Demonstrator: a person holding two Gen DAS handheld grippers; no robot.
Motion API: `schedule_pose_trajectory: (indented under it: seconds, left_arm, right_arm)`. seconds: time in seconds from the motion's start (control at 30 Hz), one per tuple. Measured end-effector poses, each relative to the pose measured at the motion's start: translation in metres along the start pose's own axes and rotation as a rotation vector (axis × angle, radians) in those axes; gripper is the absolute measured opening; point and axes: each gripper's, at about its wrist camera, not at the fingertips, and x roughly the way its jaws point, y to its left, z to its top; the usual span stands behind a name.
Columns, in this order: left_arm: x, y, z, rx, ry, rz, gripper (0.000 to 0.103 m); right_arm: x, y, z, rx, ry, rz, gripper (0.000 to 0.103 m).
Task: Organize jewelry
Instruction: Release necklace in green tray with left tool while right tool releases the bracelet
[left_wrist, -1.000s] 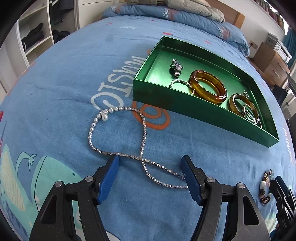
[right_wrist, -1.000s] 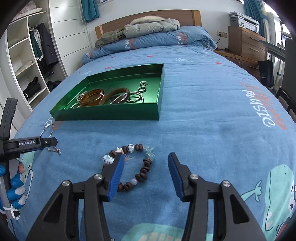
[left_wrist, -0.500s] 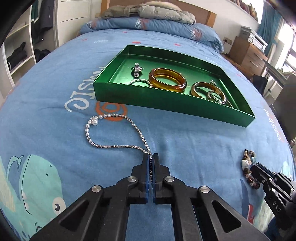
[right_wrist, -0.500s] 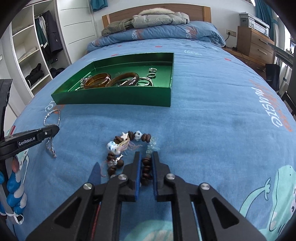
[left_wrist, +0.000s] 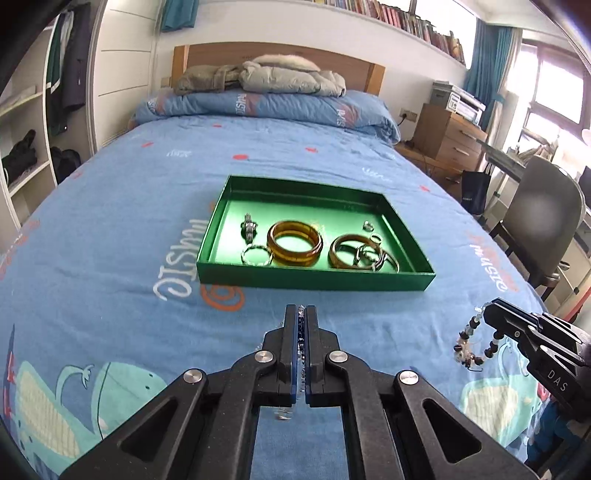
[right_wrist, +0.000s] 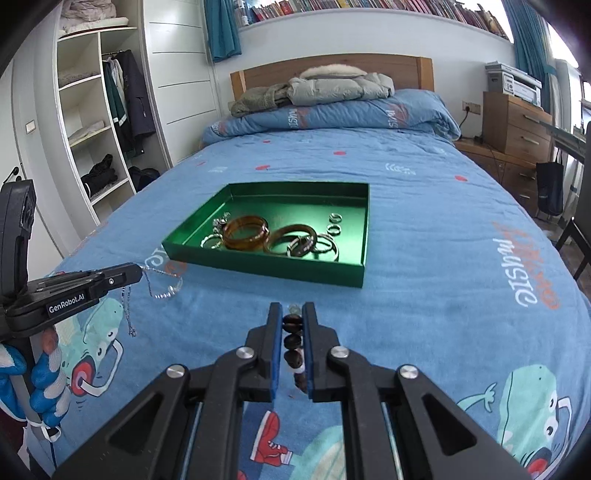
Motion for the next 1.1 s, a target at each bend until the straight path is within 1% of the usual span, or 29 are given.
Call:
schedule_pose_trajectory:
  seconds: [0.17, 0.23, 0.3, 0.4, 0.5, 0.6, 0.67, 0.77, 0.83, 0.93, 1.03, 1.07, 1.1]
  left_arm:
    - [0.001, 0.000, 0.045, 0.014, -0.041, -0.041, 0.002]
    - [0.009, -0.002, 0.066, 0.023, -0.057, -0.048, 0.002]
    - [0.024, -0.005, 0.088, 0.033, -0.063, -0.039, 0.002]
    - [0.056, -0.006, 0.117, 0.034, -0.049, -0.017, 0.002]
    - [0.091, -0.003, 0.138, 0.020, -0.028, 0.005, 0.002]
    - [0.122, 0.006, 0.149, -0.002, -0.011, 0.044, 0.002]
    - [0.145, 0.014, 0.151, -0.017, 0.026, 0.072, 0.002]
    - [0.180, 0.027, 0.144, -0.024, 0.108, 0.124, 0.002]
    - [0.196, 0.034, 0.136, -0.020, 0.141, 0.157, 0.002]
    - [0.214, 0.043, 0.126, -0.035, 0.192, 0.183, 0.002]
    - [0.226, 0.049, 0.115, -0.038, 0.241, 0.199, 0.002]
    - [0.227, 0.050, 0.111, -0.041, 0.247, 0.201, 0.002]
    - [0.225, 0.051, 0.109, -0.042, 0.239, 0.200, 0.006]
  right_arm:
    - [-0.006, 0.008, 0.042, -0.042, -0.055, 0.021, 0.009]
    - [-0.002, 0.009, 0.063, -0.056, -0.075, 0.021, 0.009]
    - [0.007, 0.009, 0.085, -0.071, -0.094, 0.019, 0.009]
    - [0.035, 0.011, 0.119, -0.070, -0.106, 0.031, 0.009]
    - [0.069, 0.015, 0.147, -0.062, -0.104, 0.052, 0.009]
    - [0.105, 0.019, 0.162, -0.064, -0.086, 0.057, 0.009]
    - [0.131, 0.014, 0.163, -0.056, -0.050, 0.049, 0.009]
    - [0.173, -0.001, 0.154, -0.041, 0.037, -0.002, 0.009]
    - [0.195, -0.015, 0.143, -0.022, 0.092, -0.043, 0.009]
    - [0.213, -0.031, 0.127, -0.011, 0.155, -0.099, 0.009]
    - [0.222, -0.041, 0.114, 0.001, 0.205, -0.134, 0.010]
    - [0.225, -0.043, 0.111, -0.002, 0.222, -0.136, 0.010]
    - [0.226, -0.044, 0.108, -0.006, 0.239, -0.140, 0.010]
